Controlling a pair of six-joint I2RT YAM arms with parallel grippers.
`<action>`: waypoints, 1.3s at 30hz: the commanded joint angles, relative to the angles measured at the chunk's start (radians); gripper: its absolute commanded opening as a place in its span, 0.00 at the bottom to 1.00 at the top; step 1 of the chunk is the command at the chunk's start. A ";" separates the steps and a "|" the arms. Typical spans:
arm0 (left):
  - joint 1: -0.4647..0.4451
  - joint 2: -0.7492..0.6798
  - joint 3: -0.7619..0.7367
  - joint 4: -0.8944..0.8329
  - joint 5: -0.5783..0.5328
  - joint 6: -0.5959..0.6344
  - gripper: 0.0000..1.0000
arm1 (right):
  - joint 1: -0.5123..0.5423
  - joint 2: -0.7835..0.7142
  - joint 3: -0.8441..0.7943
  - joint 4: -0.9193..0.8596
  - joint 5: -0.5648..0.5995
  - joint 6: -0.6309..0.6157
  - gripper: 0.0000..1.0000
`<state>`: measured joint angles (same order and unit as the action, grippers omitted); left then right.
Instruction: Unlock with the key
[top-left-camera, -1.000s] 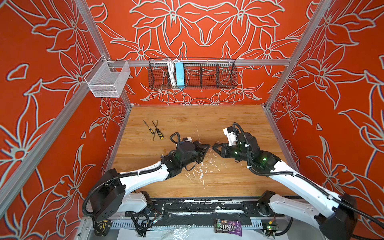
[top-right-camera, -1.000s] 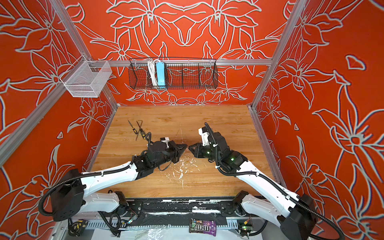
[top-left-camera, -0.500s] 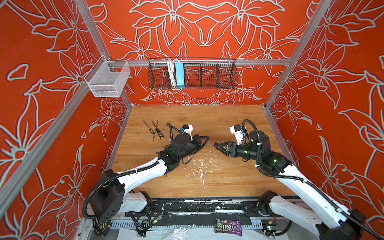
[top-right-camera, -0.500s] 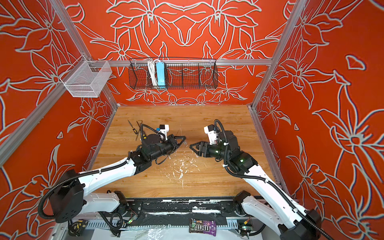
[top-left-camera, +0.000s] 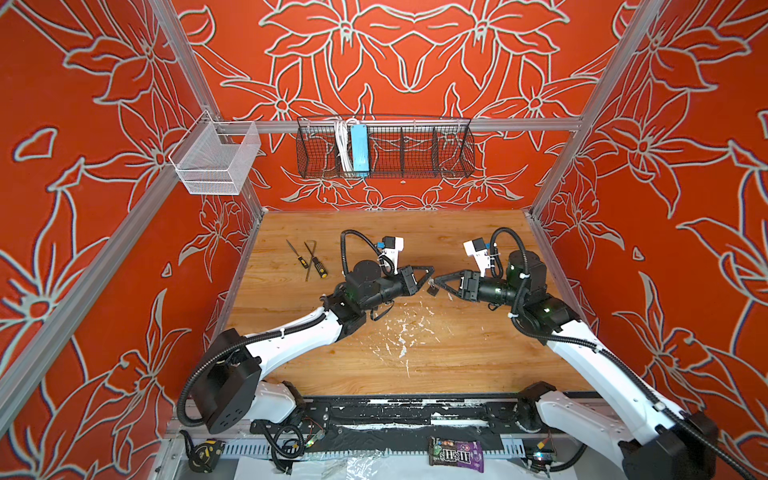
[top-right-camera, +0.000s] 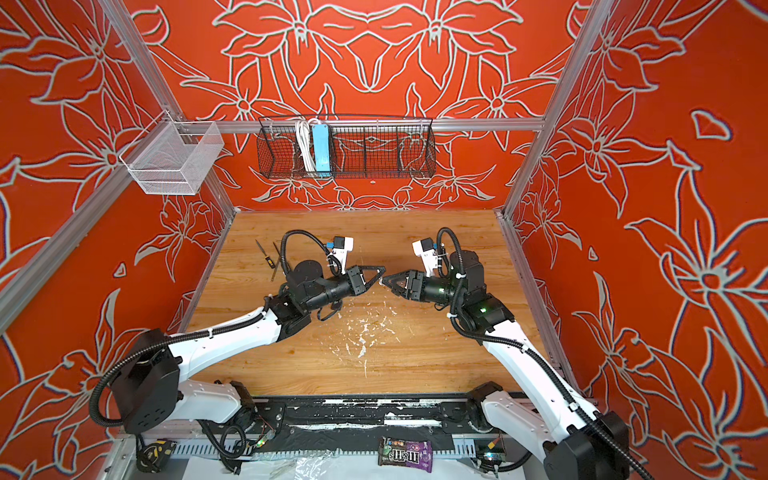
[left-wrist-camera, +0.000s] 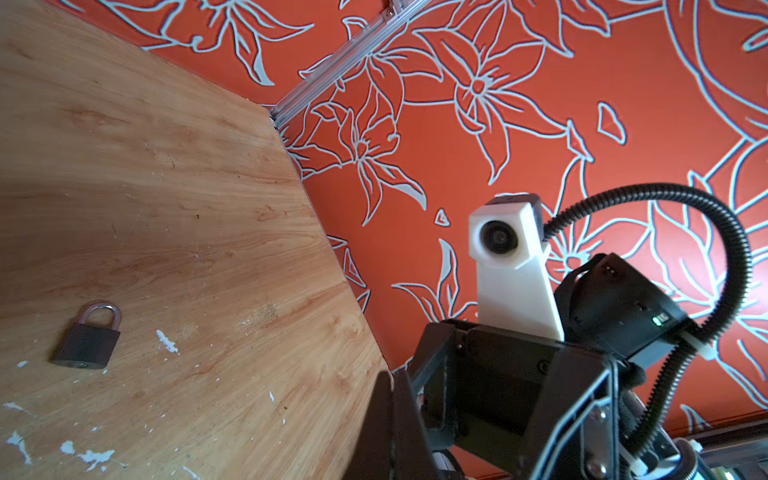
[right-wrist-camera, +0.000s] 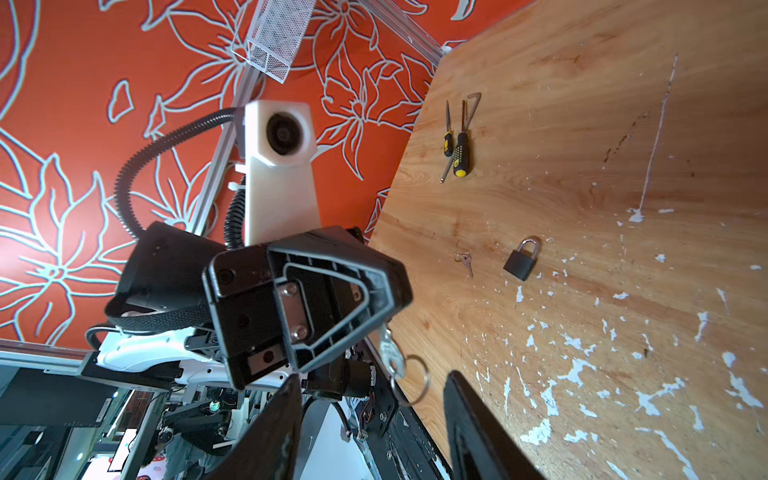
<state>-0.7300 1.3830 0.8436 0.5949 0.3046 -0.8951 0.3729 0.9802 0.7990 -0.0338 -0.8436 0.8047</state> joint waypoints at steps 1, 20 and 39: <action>0.005 0.014 0.035 0.075 0.024 0.033 0.00 | -0.017 -0.010 -0.026 0.067 -0.031 0.005 0.52; 0.004 0.040 0.071 0.108 0.064 0.035 0.00 | -0.031 0.025 -0.086 0.282 -0.099 0.101 0.28; 0.003 0.049 0.080 0.119 0.073 0.038 0.00 | -0.037 0.033 -0.112 0.354 -0.092 0.134 0.11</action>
<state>-0.7300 1.4254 0.9005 0.6678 0.3611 -0.8677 0.3458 1.0115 0.6960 0.2764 -0.9276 0.9226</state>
